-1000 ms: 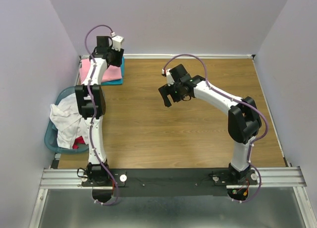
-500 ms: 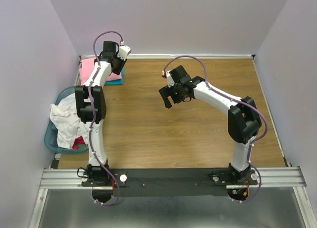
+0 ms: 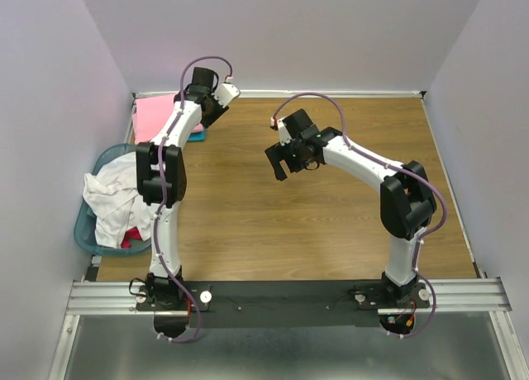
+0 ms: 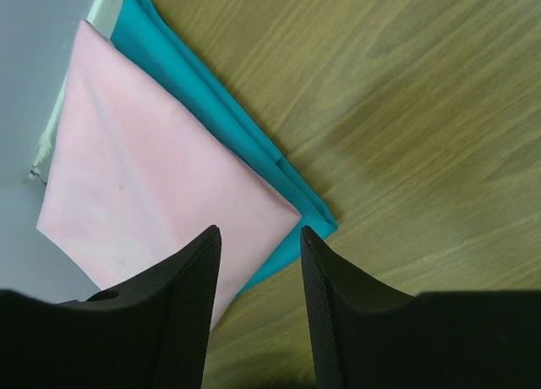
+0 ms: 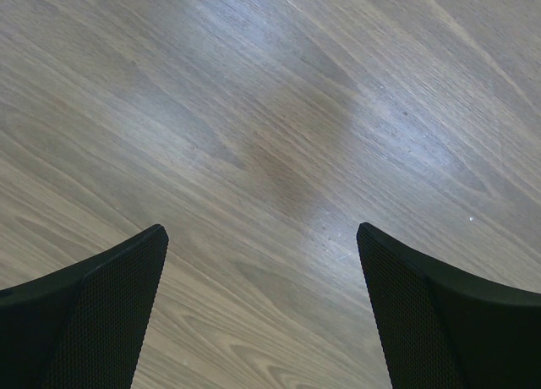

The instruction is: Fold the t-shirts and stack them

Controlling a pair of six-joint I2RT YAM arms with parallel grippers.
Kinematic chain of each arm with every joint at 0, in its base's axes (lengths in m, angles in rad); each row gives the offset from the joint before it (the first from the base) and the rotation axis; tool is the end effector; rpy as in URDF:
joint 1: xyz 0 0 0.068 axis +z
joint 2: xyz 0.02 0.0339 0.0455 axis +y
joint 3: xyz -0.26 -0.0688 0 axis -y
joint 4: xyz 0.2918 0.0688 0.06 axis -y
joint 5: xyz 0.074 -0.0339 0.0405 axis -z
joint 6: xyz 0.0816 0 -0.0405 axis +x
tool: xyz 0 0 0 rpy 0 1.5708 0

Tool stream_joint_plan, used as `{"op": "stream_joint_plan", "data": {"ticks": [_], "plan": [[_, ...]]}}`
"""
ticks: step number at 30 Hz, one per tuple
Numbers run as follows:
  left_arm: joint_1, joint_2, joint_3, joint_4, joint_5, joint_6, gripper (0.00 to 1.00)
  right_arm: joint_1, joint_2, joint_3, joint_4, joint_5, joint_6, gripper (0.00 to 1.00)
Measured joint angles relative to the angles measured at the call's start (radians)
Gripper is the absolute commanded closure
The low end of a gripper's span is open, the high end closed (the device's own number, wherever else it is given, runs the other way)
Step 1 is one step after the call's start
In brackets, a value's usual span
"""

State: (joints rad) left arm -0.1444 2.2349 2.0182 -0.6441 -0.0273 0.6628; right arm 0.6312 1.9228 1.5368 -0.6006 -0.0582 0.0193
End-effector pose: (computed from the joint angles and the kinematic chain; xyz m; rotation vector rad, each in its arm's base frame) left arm 0.5738 -0.0812 0.1961 0.9504 2.2571 0.2650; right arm 0.3914 0.2920 0.1736 -0.8010 2.4608 0.3200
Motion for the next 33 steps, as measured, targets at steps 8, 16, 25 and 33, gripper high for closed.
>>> {"op": "stream_joint_plan", "data": {"ticks": [8,16,25,33], "plan": [[-0.006,0.046,0.003,-0.042,-0.08,0.031,0.49,0.0,0.0,-0.001,0.0,-0.001,0.0,0.0],[-0.014,0.072,0.003,-0.046,-0.121,0.053,0.49,0.0,0.0,-0.001,0.0,-0.003,0.0,0.0],[-0.021,0.101,0.003,-0.045,-0.146,0.068,0.52,0.0,0.0,-0.001,0.0,-0.011,0.006,0.0],[-0.021,0.112,0.003,-0.029,-0.183,0.085,0.73,0.0,0.0,-0.001,0.0,-0.024,0.006,0.0]]}}
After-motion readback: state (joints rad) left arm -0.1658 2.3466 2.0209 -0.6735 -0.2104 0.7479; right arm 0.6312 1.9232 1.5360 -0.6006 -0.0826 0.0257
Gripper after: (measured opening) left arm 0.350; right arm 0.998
